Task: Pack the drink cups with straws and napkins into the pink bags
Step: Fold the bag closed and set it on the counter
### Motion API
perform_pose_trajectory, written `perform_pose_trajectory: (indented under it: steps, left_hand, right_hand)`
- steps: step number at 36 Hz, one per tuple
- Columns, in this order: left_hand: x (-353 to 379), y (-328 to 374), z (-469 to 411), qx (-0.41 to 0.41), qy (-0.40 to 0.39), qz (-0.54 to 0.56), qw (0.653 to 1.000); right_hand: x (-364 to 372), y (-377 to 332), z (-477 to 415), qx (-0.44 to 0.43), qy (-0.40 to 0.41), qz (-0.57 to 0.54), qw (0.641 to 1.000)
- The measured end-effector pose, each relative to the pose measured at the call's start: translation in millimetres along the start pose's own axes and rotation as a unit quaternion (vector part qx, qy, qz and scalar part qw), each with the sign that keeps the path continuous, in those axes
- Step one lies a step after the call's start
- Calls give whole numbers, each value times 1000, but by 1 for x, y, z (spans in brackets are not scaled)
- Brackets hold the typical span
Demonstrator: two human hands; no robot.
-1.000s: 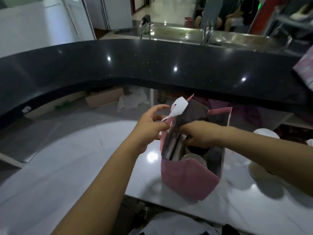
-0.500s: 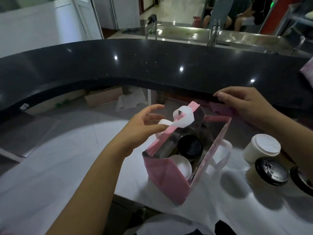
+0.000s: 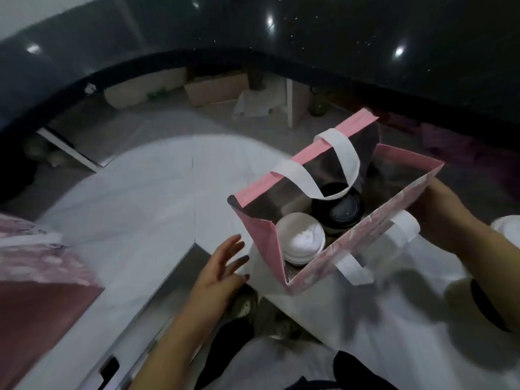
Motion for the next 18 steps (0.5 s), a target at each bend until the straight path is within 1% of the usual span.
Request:
perform_pose_trajectory:
  steps: [4, 5, 7, 8, 9, 11, 12, 13, 14, 16, 18]
  left_hand:
    - [29, -11, 16, 15, -148, -31, 988]
    - [35, -12, 17, 21, -173, -41, 984]
    - [42, -12, 17, 29, -200, -60, 978]
    - [44, -12, 16, 30, -196, -67, 978]
    - [45, -11, 15, 31, -179, -72, 981]
    - [41, -10, 10, 40, -116, -72, 990]
    - [37, -9, 8, 51, -84, -70, 993]
    - [33, -6, 6, 64, -57, -59, 995]
    - [29, -2, 6, 77, -37, -40, 996]
    - [22, 7, 4, 92, -15, -20, 995]
    - [17, 18, 0, 102, -9, -44, 994]
  right_hand:
    - [0, 8, -1, -26, -65, -10, 998]
    - [0, 13, 0, -32, -81, -5, 996]
    - [-2, 18, 4, -50, -102, 43, 993]
    - [-2, 20, 6, -52, -129, 45, 989]
    - [0, 22, 10, -42, -171, 18, 984]
    - [7, 19, 19, -29, -279, -21, 959]
    - [9, 17, 23, -29, -318, -4, 948]
    - [8, 16, 23, -33, -330, 19, 943]
    - [4, 15, 21, -37, -318, 42, 946]
    - [-4, 13, 15, -59, -261, 77, 961]
    - [-6, 8, 10, -85, -217, 85, 969]
Point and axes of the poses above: each hand's wrist, its own z-axis away from the middle knuckle, its own x-axis out of the palm, y = z × x, the point moved 6 cm from there along -z, towards the middle knuckle
